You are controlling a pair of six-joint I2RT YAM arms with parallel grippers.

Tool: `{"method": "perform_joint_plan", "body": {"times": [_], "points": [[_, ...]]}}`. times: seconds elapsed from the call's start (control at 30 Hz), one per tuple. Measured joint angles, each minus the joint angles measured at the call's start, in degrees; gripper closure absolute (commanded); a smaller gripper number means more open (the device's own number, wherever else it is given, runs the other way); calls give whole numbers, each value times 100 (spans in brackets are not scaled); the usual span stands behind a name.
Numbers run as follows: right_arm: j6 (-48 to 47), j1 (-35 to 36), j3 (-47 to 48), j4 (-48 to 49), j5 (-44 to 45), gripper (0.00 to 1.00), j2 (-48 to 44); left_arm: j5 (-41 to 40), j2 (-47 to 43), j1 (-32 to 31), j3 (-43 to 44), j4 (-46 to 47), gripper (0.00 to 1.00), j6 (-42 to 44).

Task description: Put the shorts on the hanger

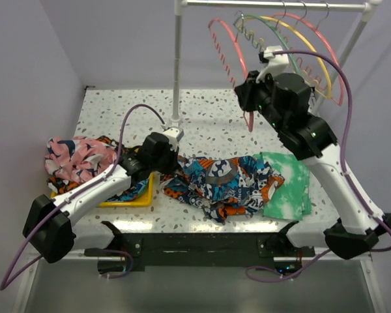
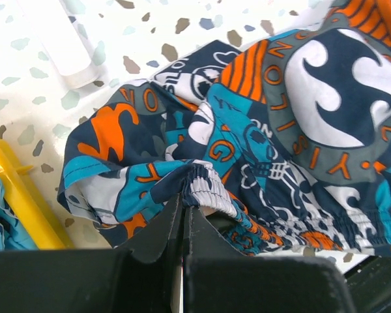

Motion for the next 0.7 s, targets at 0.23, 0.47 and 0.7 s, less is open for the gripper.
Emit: {"method": "perform_joint_plan", "body": {"times": [0.23,0.47,0.7], "points": [[706,-2,-1816,-855,-1279,100,-2229,-216,640,179,398,-245,100,-46],[1130,-2,-2859,-1775,-2535,100,-3320,-376,1379,321,1252,-511,100,-46],[1117,0,-3023,-2656,-2938,100,-3344,-439,1731,378,1598,-647,100,-46]]}}
